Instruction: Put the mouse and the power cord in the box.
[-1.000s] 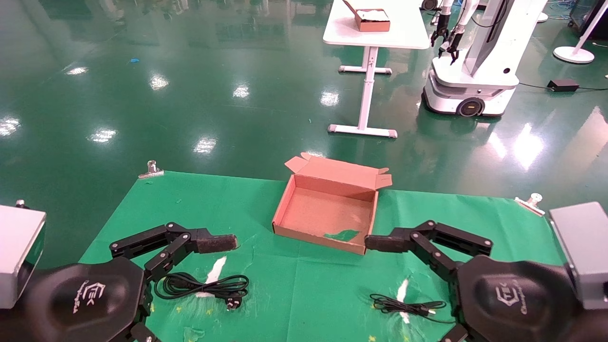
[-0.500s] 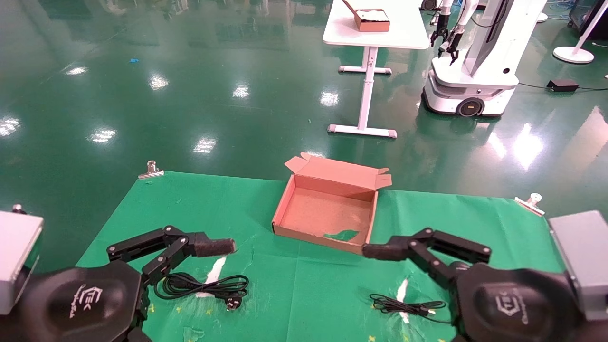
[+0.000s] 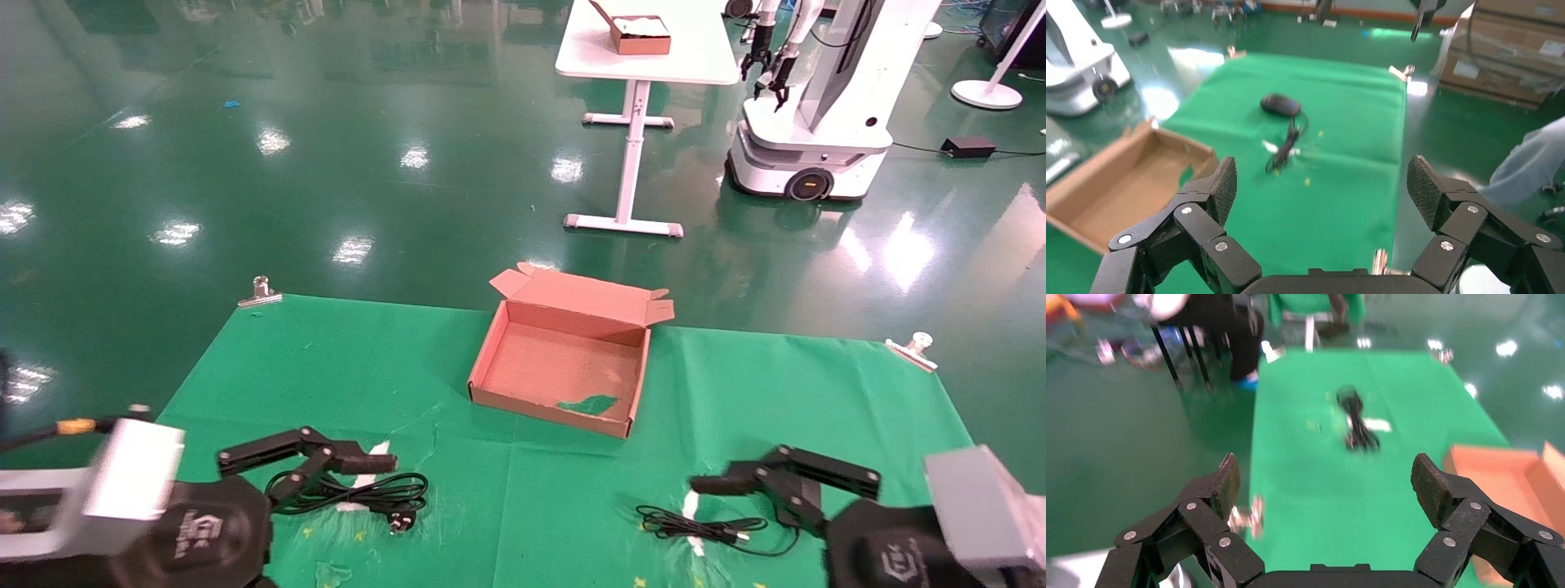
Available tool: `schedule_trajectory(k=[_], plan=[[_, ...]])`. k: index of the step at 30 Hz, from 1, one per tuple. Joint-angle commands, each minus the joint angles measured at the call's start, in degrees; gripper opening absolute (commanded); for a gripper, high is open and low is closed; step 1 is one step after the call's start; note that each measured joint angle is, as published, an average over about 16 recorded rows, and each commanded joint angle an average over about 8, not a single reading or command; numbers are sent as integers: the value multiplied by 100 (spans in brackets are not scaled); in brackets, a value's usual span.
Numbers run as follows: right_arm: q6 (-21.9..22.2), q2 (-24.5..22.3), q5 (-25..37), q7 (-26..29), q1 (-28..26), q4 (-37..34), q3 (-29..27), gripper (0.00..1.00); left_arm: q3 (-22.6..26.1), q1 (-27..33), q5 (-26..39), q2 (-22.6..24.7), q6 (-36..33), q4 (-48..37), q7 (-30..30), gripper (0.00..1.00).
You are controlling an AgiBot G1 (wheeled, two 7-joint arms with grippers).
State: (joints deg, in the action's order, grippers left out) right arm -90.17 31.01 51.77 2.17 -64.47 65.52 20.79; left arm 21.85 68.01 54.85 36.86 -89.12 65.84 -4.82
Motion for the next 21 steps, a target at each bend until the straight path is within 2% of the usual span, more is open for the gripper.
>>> schedule_trajectory(k=[1, 7, 11, 16, 21], plan=[[-52, -64, 128, -154, -10, -133, 80, 100, 97, 103, 178, 66, -38, -142, 76, 100], [-52, -116, 825, -890, -443, -855, 627, 100, 623, 689, 1075, 426, -74, -754, 539, 100], [86, 32, 1544, -1454, -893, -1519, 991, 100, 1037, 1175, 1832, 749, -35, -1424, 1028, 100], [513, 513, 2677, -2223, -1457, -2433, 1424, 100, 1483, 1758, 2712, 1325, 200, -2583, 1781, 100], [1051, 1235, 3598, -2976, -1935, -3334, 1813, 100, 1792, 2214, 3445, 1901, 871, -3743, 2511, 100]])
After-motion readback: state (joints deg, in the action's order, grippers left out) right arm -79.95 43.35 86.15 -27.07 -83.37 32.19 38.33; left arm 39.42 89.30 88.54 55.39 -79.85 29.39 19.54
